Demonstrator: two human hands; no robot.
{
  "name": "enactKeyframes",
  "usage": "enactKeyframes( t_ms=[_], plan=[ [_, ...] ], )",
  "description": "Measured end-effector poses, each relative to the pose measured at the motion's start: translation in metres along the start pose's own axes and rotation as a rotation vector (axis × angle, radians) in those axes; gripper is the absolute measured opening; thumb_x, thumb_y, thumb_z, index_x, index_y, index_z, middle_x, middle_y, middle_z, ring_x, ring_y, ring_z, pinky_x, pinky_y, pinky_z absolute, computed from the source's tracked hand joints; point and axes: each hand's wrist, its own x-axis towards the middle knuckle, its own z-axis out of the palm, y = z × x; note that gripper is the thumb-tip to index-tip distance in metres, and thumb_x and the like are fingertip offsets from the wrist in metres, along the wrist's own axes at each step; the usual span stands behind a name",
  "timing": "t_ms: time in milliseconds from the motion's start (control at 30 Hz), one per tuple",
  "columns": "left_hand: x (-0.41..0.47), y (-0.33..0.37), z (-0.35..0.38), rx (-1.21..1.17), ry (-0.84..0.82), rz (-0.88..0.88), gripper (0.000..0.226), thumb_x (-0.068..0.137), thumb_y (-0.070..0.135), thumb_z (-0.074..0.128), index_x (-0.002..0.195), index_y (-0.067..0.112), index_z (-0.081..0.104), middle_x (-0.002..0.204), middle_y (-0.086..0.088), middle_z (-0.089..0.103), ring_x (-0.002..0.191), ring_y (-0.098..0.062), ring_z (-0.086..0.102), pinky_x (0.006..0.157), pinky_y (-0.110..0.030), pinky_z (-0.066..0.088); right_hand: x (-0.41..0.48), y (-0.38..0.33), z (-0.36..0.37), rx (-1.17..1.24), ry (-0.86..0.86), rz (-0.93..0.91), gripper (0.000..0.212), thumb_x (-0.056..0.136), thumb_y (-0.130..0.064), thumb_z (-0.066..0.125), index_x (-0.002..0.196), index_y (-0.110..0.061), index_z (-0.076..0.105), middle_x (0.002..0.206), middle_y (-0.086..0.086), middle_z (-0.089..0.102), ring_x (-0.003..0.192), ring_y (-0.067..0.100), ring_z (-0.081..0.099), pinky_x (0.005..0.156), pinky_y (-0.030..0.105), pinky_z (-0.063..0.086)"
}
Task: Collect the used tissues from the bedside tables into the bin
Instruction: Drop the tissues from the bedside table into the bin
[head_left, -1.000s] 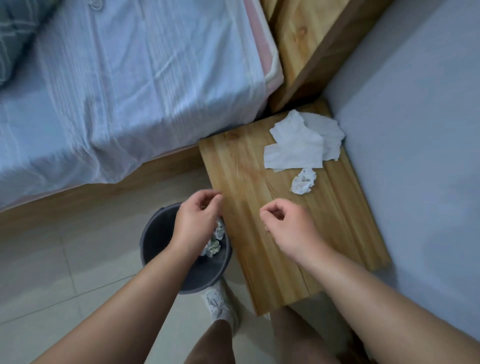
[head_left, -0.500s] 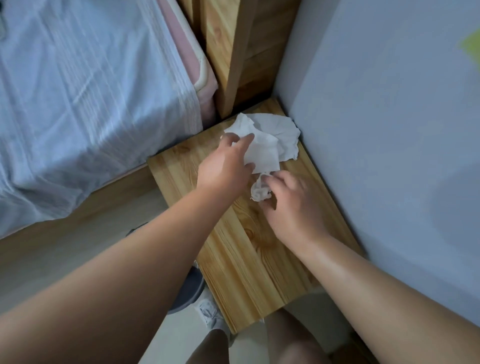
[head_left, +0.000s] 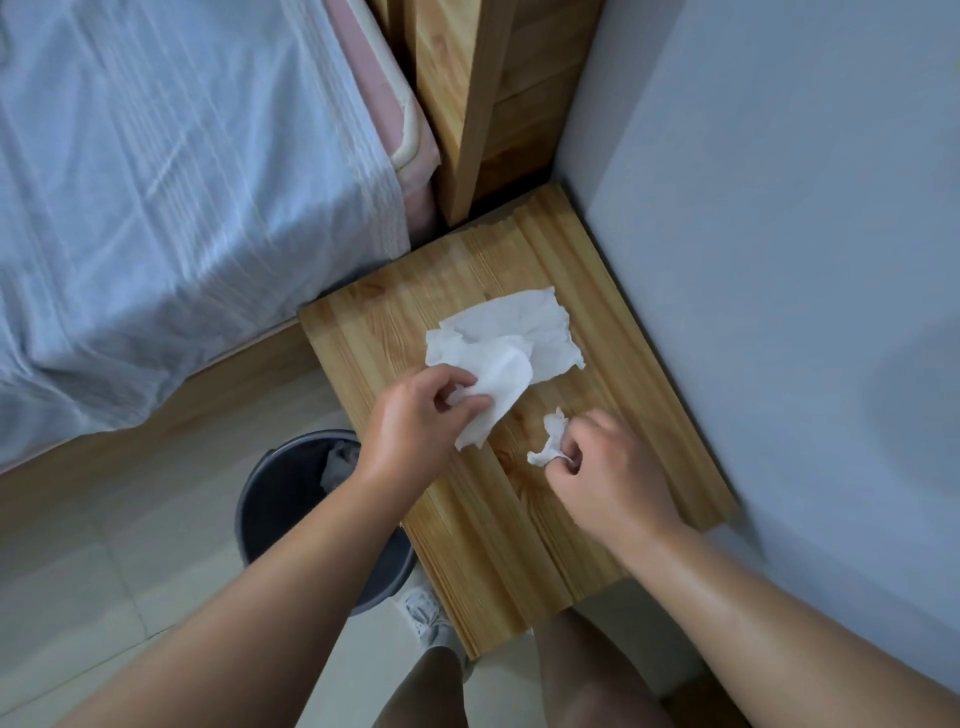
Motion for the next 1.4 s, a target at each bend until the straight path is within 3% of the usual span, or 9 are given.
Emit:
enactKeyframes(
  t_ms=[133,433,667,833,933,1100,1200,1267,1400],
  plan=[
    [-0.03,-0.007,-0.011,-0.308,-0.034,-0.06,0.02,0.088,0.041,0.081,0.103,0.05,0.071,0.082,0.007,0.068,0.074,-0.001,0.062,0.066,-0.017,0.054,-0.01,0.0,-0.002,0.131,0.042,0.12,0.032,0.087,-0.022,0.071,0.068,-0.023,0.045,0.066,-0.007,0.053,0.056,0.009,0.046,0.047,0.022,0.028],
    [-0.072,-0.026,-0.034,-0.658,-0.103,-0.194,0.035,0.11,0.039,0.049,0.105,0.03,0.082,0.094,-0.001,0.081,0.085,-0.015,0.075,0.077,-0.025,0.063,-0.039,-0.009,0.008,0.249,0.012,0.108,0.032,0.085,-0.014,0.069,0.068,-0.022,0.043,0.058,-0.007,0.046,0.053,0.011,0.04,0.049,0.032,0.035],
    [-0.091,-0.049,-0.053,-0.801,-0.189,-0.292,0.033,0.111,0.037,0.05,0.108,0.024,0.081,0.101,-0.018,0.079,0.083,-0.024,0.073,0.071,-0.026,0.061,-0.052,-0.029,0.017,0.26,-0.03,0.054,0.026,0.085,-0.019,0.069,0.072,-0.024,0.047,0.065,0.0,0.055,0.053,0.008,0.043,0.049,0.033,0.039],
    [-0.111,-0.082,-0.066,-0.918,-0.133,-0.382,0.028,0.109,0.036,0.055,0.111,0.026,0.08,0.106,-0.014,0.08,0.095,-0.03,0.077,0.081,-0.036,0.065,-0.032,-0.053,0.016,0.329,-0.049,0.031,0.042,0.096,-0.02,0.065,0.118,-0.056,0.056,0.091,-0.02,0.064,0.074,0.005,0.063,0.056,0.024,0.053],
    [-0.125,-0.105,-0.072,-0.986,-0.079,-0.423,0.026,0.109,0.035,0.055,0.116,0.027,0.08,0.111,-0.012,0.081,0.1,-0.03,0.078,0.081,-0.037,0.065,-0.003,-0.064,0.018,0.187,-0.02,-0.02,0.059,0.1,-0.021,0.058,0.149,-0.05,0.04,0.084,-0.009,0.06,0.069,0.014,0.061,0.053,0.023,0.049],
    [-0.15,-0.143,-0.07,-1.052,-0.006,-0.512,0.026,0.109,0.032,0.055,0.116,0.023,0.079,0.115,-0.016,0.08,0.11,-0.044,0.073,0.084,-0.044,0.063,0.028,-0.076,0.034,-0.04,-0.072,-0.024,0.066,0.104,-0.024,0.051,0.163,-0.035,0.024,0.084,-0.013,0.054,0.067,0.013,0.054,0.054,0.028,0.038],
    [-0.165,-0.161,-0.069,-1.08,-0.016,-0.524,0.028,0.109,0.032,0.054,0.115,0.023,0.08,0.114,-0.017,0.08,0.103,-0.039,0.075,0.081,-0.041,0.065,0.029,-0.077,0.045,-0.08,-0.026,-0.035,0.048,0.103,-0.027,0.059,0.151,-0.023,0.048,0.104,-0.007,0.061,0.084,0.016,0.056,0.069,0.03,0.041],
    [-0.174,-0.172,-0.069,-1.108,-0.01,-0.547,0.028,0.109,0.032,0.055,0.114,0.022,0.08,0.112,-0.016,0.08,0.097,-0.033,0.077,0.075,-0.034,0.064,0.022,-0.08,0.052,-0.116,0.032,-0.051,0.012,0.102,-0.027,0.061,0.111,-0.02,0.063,0.094,-0.002,0.068,0.071,0.017,0.057,0.059,0.031,0.038],
    [-0.189,-0.2,-0.068,-1.103,0.024,-0.619,0.029,0.108,0.028,0.055,0.115,0.01,0.076,0.107,-0.018,0.08,0.089,-0.029,0.078,0.072,-0.031,0.064,-0.006,-0.103,0.074,-0.198,-0.04,-0.156,0.014,0.1,-0.024,0.061,0.086,-0.022,0.059,0.078,-0.009,0.059,0.066,0.018,0.056,0.053,0.04,0.046]
  ],
)
